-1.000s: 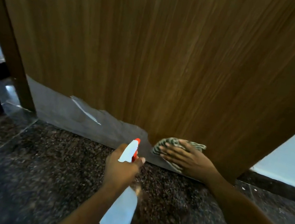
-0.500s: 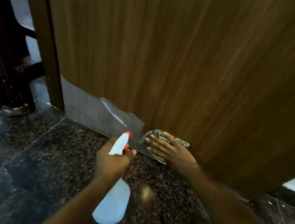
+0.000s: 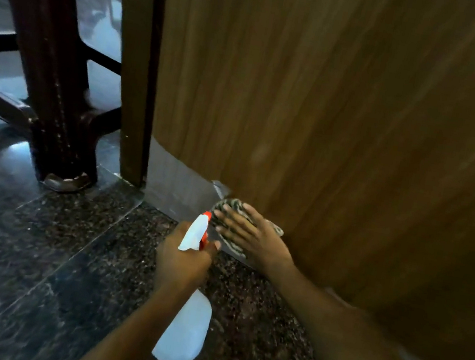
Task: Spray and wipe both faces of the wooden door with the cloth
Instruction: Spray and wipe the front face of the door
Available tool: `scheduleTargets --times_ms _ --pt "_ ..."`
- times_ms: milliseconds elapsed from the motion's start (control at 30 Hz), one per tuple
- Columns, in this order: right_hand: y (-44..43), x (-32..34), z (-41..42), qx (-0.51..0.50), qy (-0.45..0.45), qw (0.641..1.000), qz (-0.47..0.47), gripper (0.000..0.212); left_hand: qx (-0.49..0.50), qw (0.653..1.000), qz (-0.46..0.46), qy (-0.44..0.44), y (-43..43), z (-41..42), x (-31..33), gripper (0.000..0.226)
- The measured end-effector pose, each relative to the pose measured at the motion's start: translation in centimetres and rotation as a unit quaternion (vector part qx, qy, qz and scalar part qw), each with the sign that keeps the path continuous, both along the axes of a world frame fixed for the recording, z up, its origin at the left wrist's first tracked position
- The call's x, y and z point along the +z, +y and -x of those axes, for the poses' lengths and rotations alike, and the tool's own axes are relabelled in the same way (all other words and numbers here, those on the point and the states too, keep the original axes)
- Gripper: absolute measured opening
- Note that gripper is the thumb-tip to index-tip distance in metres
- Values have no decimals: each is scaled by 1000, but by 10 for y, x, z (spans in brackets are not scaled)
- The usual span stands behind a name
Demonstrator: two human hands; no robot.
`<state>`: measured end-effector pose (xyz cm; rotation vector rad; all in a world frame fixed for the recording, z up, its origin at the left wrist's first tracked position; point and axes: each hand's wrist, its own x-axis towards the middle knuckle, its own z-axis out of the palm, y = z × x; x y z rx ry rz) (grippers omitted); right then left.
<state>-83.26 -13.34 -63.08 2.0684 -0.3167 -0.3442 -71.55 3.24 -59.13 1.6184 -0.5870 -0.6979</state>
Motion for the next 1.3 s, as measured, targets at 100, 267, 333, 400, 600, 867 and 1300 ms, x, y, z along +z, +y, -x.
scheduleTargets --times_ms 100,267,333,400,600,867,1300 --pt "-20 0 19 40 46 997 -37 68 16 1000 11 7 -7 -23 0 37" --pt "-34 62 21 135 25 991 -7 73 37 998 31 38 -1 -61 6 35" --pt "-35 93 -33 136 -99 986 14 72 50 997 51 43 -1 -78 18 36" --pt "-25 94 -95 153 -150 977 -8 65 66 996 50 34 3 -88 18 29" --pt "-9 5 -109 88 76 993 -1 67 74 996 47 20 17 -92 11 29" --pt "-27 35 -107 149 34 988 14 74 120 992 25 -40 26 -136 -4 26" --pt "-15 -28 -221 132 79 987 -51 71 162 985 33 -56 10 -172 -3 21"
